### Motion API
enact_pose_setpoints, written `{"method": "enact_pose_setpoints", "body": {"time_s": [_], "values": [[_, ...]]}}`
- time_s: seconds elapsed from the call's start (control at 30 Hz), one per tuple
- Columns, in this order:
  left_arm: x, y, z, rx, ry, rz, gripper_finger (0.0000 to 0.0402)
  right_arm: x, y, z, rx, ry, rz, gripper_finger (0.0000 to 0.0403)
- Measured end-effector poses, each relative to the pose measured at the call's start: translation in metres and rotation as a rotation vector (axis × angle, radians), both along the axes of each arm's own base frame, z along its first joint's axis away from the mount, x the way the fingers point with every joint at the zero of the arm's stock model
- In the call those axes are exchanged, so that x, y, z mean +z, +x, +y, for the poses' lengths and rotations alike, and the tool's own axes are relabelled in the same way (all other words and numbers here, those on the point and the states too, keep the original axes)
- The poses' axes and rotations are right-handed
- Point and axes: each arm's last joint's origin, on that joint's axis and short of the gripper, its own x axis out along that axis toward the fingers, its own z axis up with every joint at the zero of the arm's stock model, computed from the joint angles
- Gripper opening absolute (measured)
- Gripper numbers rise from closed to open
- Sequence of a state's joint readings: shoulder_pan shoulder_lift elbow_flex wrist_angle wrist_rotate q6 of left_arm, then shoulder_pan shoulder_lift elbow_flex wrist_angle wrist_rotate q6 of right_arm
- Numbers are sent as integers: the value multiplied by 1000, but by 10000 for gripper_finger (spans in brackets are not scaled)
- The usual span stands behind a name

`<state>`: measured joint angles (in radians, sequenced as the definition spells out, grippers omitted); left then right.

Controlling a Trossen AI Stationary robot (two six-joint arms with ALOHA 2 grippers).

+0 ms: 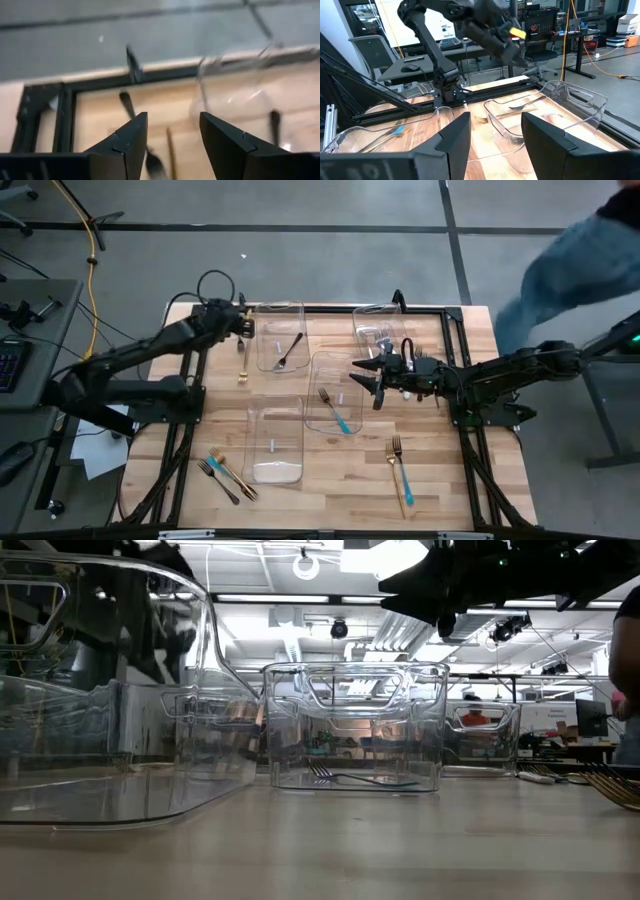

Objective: Sort silverware by color (type)
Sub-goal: Put the black fork into the top left transparent bin

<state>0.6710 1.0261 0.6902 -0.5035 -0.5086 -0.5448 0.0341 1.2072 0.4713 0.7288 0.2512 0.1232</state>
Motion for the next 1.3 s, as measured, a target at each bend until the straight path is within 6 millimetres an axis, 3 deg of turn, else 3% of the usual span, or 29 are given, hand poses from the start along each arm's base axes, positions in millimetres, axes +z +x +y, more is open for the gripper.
{"method": "enact_pose_setpoints", "body": {"time_s": [0.47, 0.77, 1.3], "values": [[-63, 14, 26, 150, -260, 165, 162, 0, 0, 0, 0, 18, -1, 171], [-96, 6, 19, 156, -342, 276, 161, -1, 0, 0, 0, 18, 3, 171], [-62, 5, 17, 72, -178, 130, 161, -1, 0, 0, -1, 18, 3, 171]]}}
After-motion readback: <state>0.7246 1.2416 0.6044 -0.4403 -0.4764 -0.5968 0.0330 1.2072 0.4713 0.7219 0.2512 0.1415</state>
